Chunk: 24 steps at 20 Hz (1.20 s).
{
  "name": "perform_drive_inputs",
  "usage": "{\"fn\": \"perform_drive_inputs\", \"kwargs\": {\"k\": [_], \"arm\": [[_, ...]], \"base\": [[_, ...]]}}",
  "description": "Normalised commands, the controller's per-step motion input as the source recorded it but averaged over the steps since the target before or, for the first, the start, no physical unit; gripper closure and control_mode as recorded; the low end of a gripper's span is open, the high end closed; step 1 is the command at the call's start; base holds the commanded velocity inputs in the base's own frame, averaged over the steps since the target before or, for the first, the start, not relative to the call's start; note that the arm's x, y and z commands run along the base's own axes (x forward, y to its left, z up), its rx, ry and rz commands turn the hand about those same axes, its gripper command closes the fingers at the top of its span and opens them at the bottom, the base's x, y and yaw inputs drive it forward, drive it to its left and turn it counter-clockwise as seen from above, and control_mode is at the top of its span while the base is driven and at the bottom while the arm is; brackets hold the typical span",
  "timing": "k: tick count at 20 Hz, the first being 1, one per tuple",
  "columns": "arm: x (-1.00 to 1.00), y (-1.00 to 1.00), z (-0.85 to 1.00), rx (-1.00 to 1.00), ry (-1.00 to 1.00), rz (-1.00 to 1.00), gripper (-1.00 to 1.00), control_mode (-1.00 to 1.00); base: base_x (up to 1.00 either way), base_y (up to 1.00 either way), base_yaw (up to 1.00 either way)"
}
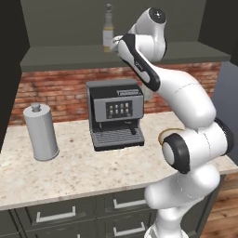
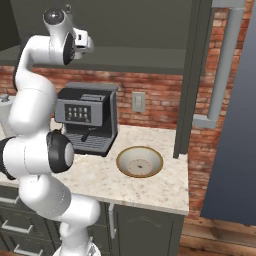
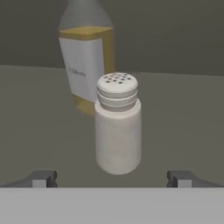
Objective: Retrieve the bottle and the shaker from the cabinet and place them next to the mixing bowl on the counter. Then add garlic from the fridge to the mixing bowl.
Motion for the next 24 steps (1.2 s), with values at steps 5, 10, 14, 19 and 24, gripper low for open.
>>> {"fn": "perform_drive_inputs", "kwargs": {"k": [5,10,14,19,24], "arm": [[0.14,0.03,0.0,0.0,0.0,0.0,-1.0,-1.0],[0.16,0.0,-0.01,0.0,0.0,0.0,-1.0,-1.0],[0.11,0.0,-0.05,0.0,0.0,0.0,-1.0,-1.0],[0.08,0.0,-0.03,0.0,0.0,0.0,-1.0,-1.0],[0.14,0.01,-0.13,0.0,0.0,0.0,-1.0,-1.0]], "base": [[0.0,0.0,0.0],[0.0,0.0,0.0],[0.0,0.0,0.0],[0.0,0.0,0.0],[0.0,0.0,0.0]]}}
